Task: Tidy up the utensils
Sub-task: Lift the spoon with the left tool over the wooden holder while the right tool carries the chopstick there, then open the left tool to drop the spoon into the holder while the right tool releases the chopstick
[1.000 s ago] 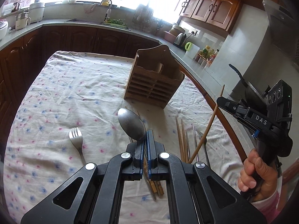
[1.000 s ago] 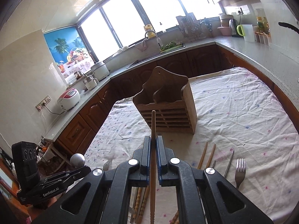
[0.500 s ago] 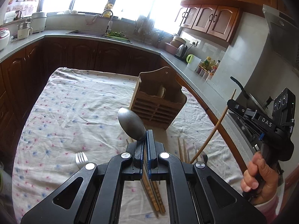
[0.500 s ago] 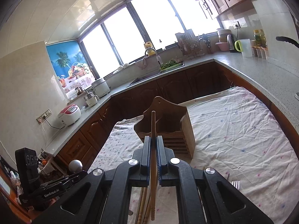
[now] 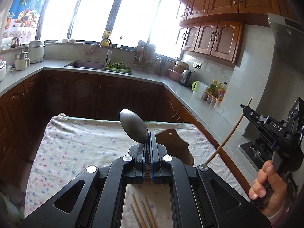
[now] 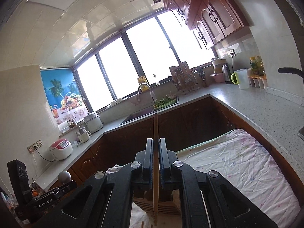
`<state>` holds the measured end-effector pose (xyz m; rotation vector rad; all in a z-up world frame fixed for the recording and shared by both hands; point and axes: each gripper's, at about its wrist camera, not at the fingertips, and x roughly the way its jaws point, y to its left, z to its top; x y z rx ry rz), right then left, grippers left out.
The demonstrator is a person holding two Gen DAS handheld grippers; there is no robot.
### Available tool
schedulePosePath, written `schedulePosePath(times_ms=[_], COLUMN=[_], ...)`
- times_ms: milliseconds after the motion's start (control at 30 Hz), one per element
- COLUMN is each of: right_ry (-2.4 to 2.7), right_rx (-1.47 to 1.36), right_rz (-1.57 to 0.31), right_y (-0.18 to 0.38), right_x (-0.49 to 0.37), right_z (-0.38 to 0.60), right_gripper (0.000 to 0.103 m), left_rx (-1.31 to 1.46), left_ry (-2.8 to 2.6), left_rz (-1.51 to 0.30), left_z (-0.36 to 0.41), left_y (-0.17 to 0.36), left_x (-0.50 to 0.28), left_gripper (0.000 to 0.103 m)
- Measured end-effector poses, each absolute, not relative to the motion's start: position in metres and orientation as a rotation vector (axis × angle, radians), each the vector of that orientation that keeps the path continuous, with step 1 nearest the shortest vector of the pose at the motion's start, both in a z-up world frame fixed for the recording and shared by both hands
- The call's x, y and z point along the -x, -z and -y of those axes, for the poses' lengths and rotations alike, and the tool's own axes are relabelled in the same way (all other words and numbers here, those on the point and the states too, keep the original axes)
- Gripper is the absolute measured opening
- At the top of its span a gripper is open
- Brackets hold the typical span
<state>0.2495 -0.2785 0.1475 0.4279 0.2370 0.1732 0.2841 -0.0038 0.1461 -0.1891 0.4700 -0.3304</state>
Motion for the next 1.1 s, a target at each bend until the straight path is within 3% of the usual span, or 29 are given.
schedulePosePath(times_ms=[200, 433, 1100], right_ry=[-0.133, -0.102, -0.096], right_rx=[-0.414, -0.322, -0.406], right_rz=[-0.173, -0.194, -0.331], right_y=[-0.148, -0.115, -0.052], right_x=[-0.277, -0.303, -0.329], right_z=[0.276, 0.255, 0.263], right_gripper=[0.006, 0.006, 0.007], left_rx=[0.157, 0.162, 0.133], left_ry=[0.298, 0.268, 0.245], left_rz=[-0.429, -0.475, -0.594], left_z=[0.024, 0.039, 0.058], left_y=[-0.143, -0.101, -0.051], left_x=[-0.333, -0.372, -0.390], left_gripper=[0.002, 0.002, 0.002])
